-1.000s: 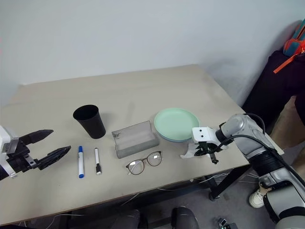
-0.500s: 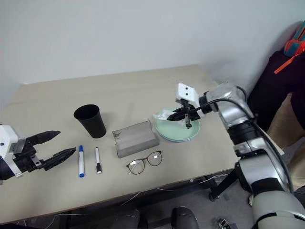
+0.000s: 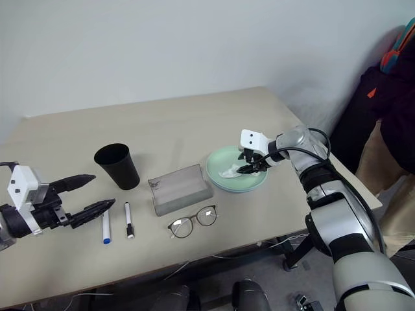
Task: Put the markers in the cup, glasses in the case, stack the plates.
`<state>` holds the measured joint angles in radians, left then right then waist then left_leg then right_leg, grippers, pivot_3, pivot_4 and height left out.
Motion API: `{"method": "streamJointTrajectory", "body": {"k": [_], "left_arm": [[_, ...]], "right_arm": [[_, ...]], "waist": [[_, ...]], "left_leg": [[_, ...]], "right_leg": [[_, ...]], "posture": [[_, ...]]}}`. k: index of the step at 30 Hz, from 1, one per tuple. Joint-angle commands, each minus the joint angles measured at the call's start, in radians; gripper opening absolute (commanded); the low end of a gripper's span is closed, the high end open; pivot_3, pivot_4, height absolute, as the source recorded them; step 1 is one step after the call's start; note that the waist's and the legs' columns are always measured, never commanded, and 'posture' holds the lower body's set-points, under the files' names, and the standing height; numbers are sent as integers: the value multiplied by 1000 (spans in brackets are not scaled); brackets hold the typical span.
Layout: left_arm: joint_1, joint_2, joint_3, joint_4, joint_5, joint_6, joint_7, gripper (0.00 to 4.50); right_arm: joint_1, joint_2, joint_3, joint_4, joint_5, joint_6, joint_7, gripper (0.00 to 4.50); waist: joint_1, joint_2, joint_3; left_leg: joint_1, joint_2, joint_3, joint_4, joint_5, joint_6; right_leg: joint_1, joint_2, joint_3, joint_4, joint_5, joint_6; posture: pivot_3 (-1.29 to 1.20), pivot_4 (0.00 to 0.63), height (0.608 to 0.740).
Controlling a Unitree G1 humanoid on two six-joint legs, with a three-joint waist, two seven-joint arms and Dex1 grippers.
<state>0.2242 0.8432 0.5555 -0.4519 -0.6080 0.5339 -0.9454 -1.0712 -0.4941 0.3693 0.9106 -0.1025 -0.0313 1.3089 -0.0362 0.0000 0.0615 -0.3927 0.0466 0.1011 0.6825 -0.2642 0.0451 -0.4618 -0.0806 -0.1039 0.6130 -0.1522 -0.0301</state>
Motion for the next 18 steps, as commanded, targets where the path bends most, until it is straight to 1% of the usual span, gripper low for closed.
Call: {"method": "streamJointTrajectory", "body": {"k": [1,3,4,7,10,12,18], "left_arm": [[-24,19,-27,-35,-14,-1,-8,4500],[-40,16,-68,-43,-14,2,-9,4500],[-54,16,-99,-44,-7,2,-7,4500],[-104,17,-189,-32,20,2,-1,4500],[-186,30,-280,9,30,59,11,4500],[-235,34,-335,36,46,57,-7,4500],[-388,19,-493,122,80,73,-55,4500]], "right_arm": [[-38,-42,-83,-135,122,79,179,2385],[-29,-67,-102,-219,188,162,274,2385],[-21,-90,-92,-274,241,215,295,2385],[6,-154,-45,-416,375,335,305,2385],[38,-207,17,-489,408,348,305,2385],[60,-243,58,-537,440,349,305,2385],[73,-264,88,-578,473,354,305,2385]], "waist": [[0,0,0],[0,1,0],[2,1,0],[5,1,0],[11,0,0],[15,0,0],[15,0,0]], "left_leg": [[0,0,0,0,0,0],[0,1,0,1,0,1],[0,1,0,1,0,1],[0,2,-1,1,0,1],[1,1,0,1,0,1],[1,0,0,2,0,1],[0,-1,1,3,0,1]], "right_leg": [[0,0,0,0,0,0],[0,0,1,0,0,0],[1,0,1,1,0,0],[1,-1,1,1,0,0],[1,-1,1,2,0,0],[1,-1,1,2,0,0],[0,-1,1,3,0,0]], "posture": [[0,0,737],[0,0,737],[0,0,737],[0,0,737],[0,0,737],[0,0,737],[0,0,737]]}}
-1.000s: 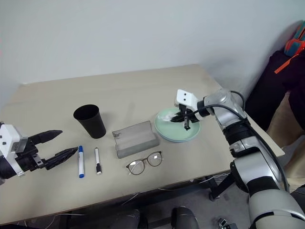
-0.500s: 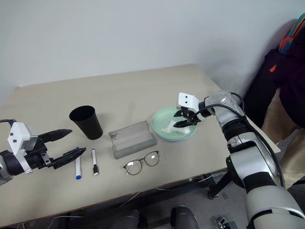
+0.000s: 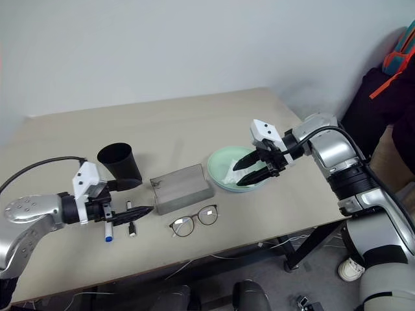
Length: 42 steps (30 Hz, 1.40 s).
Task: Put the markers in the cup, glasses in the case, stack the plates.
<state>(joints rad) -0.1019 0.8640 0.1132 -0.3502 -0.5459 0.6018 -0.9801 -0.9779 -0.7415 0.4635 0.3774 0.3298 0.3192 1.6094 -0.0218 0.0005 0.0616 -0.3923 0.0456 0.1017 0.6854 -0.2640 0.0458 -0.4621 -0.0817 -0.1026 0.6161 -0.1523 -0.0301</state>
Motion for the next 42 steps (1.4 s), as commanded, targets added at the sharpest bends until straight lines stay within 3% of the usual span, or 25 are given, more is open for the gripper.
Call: {"method": "streamJointTrajectory", "body": {"k": [1,6,9,14,34,37,42], "left_arm": [[-91,-7,-82,37,25,14,-26,4500],[-192,-66,-203,101,75,9,-39,4500],[-221,-96,-251,123,99,8,-38,4500],[-242,-140,-309,141,124,27,-36,4500],[-296,-273,-431,289,202,8,-77,4500],[-304,-278,-430,306,205,9,-90,3896],[-317,-283,-427,329,207,6,-101,2174]], "right_arm": [[-19,-19,-4,-53,45,8,5,2385],[-1,-42,10,-95,78,38,5,2385],[5,-47,-2,-107,94,63,5,2903],[23,-17,-45,-110,51,49,-1,4485],[61,27,-98,-130,-22,67,0,4485],[65,31,-101,-126,-30,61,-4,4500],[69,36,-104,-122,-44,54,-7,4500]], "waist": [[0,0,0],[1,-1,0],[1,-1,0],[1,-1,0],[2,-1,0],[2,-1,0],[2,-2,0]], "left_leg": [[0,0,0,0,0,0],[0,-1,-1,1,0,0],[0,-2,-1,1,0,0],[0,-1,-1,3,0,0],[-1,-1,-3,9,0,2],[-1,-1,-3,9,0,2],[-1,-1,-3,9,0,2]], "right_leg": [[0,0,0,0,0,0],[0,0,1,2,0,0],[-1,0,2,3,0,0],[0,0,2,5,0,0],[0,0,2,6,0,0],[0,0,2,6,0,0],[1,-1,2,6,0,0]], "posture": [[0,0,737],[0,0,737],[0,0,737],[0,0,737],[0,0,737],[0,0,737],[0,0,737]]}}
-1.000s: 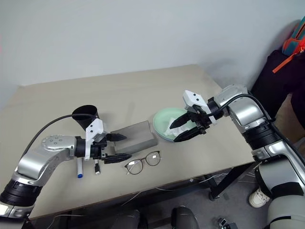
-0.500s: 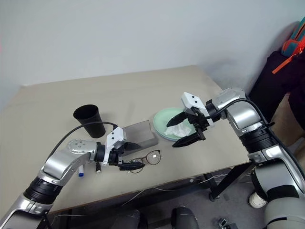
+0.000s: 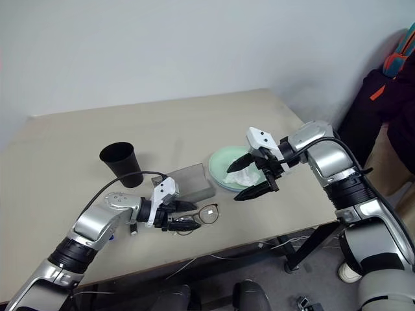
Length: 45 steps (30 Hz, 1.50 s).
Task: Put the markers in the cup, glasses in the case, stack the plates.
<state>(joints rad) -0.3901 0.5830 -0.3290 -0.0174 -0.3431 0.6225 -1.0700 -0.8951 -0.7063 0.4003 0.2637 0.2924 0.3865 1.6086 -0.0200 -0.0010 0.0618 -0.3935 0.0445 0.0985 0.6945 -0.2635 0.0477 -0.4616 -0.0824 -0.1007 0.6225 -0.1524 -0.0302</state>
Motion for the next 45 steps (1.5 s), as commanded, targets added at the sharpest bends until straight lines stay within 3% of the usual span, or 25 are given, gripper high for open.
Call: {"method": "streamJointTrajectory", "body": {"k": [1,4,18,22,32,38,45], "left_arm": [[-30,-3,16,-3,6,-17,-13,1859],[-31,-4,16,0,12,-21,-19,894],[-36,-5,15,4,14,-13,-40,894],[-34,-3,15,1,11,-7,-48,63],[-48,4,36,-35,-6,-14,-71,21],[-153,8,122,-14,-88,36,-106,21],[-267,44,154,194,16,-126,-98,21]], "right_arm": [[-12,1,-42,-8,-10,-15,-5,4500],[-9,3,-44,-8,-17,-17,-5,4500],[-17,23,-55,18,-46,-42,-2,4500],[-17,28,-59,24,-52,-49,-1,4500],[-28,33,-63,35,-55,-55,5,4500],[-43,30,-52,51,-50,-60,6,4500],[-51,39,-49,64,-55,-69,6,4500]], "waist": [[0,0,0],[0,0,0],[0,0,0],[0,0,0],[0,0,0],[1,-1,1],[-3,-1,1]], "left_leg": [[0,0,0,0,0,0],[0,0,0,0,0,0],[0,0,0,0,0,0],[0,0,0,0,0,0],[0,0,0,0,0,1],[-1,0,-1,1,1,2],[-1,-1,0,1,2,5]], "right_leg": [[0,0,0,0,0,0],[0,0,0,0,0,0],[0,0,0,0,0,0],[0,0,0,0,0,0],[0,-1,0,0,0,0],[0,-1,-1,0,0,0],[0,-1,0,0,0,0]], "posture": [[0,0,737],[0,0,737],[0,0,737],[0,0,737],[0,0,737],[0,0,737],[0,0,737]]}}
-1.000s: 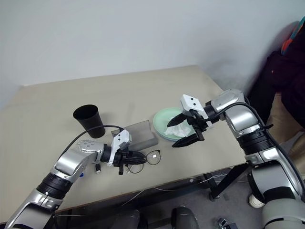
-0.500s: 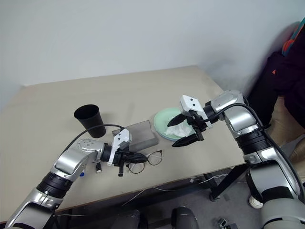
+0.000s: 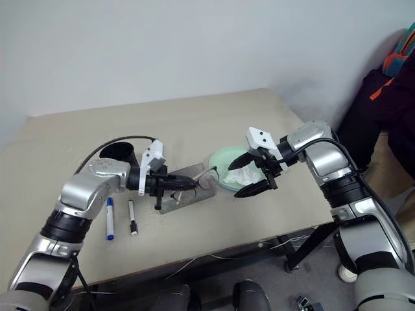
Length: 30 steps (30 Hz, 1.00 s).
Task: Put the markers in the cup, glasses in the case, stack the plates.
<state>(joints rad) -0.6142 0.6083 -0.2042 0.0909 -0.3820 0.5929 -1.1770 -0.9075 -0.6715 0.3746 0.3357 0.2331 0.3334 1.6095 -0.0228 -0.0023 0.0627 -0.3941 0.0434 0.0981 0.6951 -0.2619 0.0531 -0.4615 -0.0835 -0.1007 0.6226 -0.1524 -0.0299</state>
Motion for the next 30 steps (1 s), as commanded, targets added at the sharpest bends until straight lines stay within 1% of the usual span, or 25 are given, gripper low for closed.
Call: {"method": "streamJointTrajectory", "body": {"k": [1,5,10,22,30], "left_arm": [[-52,26,25,122,76,-129,6,21],[-62,20,11,231,134,-242,1,21],[-33,-1,-2,274,178,-320,0,21],[52,-8,-20,210,180,-277,-63,21],[77,2,-32,144,157,-203,-117,21]], "right_arm": [[-38,5,-24,-8,4,-16,5,4500],[-33,9,-28,-13,1,-15,5,4500],[-29,10,-32,-21,0,-10,5,4500],[-20,12,-36,-36,-1,-8,1,4500],[-14,14,-35,-43,-4,-7,-5,4500]], "waist": [[1,0,0],[1,0,0],[4,0,0],[3,0,0],[3,0,0]], "left_leg": [[0,0,0,0,1,1],[0,0,0,0,1,1],[-1,1,0,0,-1,0],[-1,1,1,0,-3,0],[-1,1,1,0,-2,1]], "right_leg": [[0,0,0,0,0,0],[-1,1,0,1,0,0],[-1,-1,0,0,0,0],[-1,-1,1,0,0,0],[0,-1,1,0,0,0]], "posture": [[0,0,737],[0,0,737],[0,0,737],[0,0,737],[0,0,737]]}}
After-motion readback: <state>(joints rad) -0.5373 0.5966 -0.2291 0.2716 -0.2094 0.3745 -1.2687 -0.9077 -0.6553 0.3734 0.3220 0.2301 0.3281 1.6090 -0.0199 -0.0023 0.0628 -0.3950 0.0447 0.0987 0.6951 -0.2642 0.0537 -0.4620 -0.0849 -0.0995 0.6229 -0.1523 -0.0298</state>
